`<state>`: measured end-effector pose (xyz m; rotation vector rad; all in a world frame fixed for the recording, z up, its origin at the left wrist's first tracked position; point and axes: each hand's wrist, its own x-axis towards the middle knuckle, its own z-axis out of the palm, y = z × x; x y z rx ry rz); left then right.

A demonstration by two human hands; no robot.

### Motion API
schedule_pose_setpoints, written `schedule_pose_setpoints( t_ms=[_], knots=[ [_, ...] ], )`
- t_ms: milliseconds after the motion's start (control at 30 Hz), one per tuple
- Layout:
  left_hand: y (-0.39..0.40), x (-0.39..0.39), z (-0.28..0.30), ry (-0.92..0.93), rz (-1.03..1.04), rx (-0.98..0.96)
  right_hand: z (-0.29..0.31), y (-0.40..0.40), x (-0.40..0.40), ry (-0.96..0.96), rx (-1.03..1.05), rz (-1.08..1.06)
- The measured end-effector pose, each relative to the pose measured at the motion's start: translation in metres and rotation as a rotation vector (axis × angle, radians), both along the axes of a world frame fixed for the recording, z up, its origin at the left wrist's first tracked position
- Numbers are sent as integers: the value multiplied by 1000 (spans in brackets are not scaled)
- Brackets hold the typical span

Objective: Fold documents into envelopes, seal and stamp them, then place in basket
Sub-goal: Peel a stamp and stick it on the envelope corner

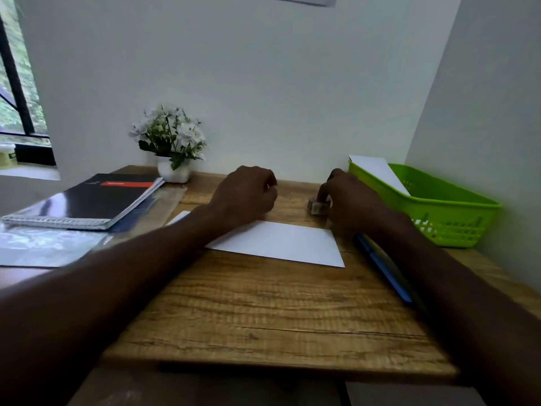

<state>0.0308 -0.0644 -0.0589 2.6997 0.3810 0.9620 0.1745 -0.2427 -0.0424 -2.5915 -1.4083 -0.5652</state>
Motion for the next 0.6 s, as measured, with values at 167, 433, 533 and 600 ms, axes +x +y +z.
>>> schedule_pose_setpoints(
  t_ms=[167, 433, 533, 600],
  knots=[
    [-7, 1, -1, -37, -101, -141, -4, 1, -2, 4, 53, -1],
    [-11, 7, -3, -88, -240, -299, -4, 13, -17, 189, 340, 223],
    [-6, 5, -2, -131, -256, -410, -3, 15, -22, 242, 385, 289],
    [-1, 5, -3, -180, -281, -467, -2, 16, -21, 277, 386, 306]
  ],
)
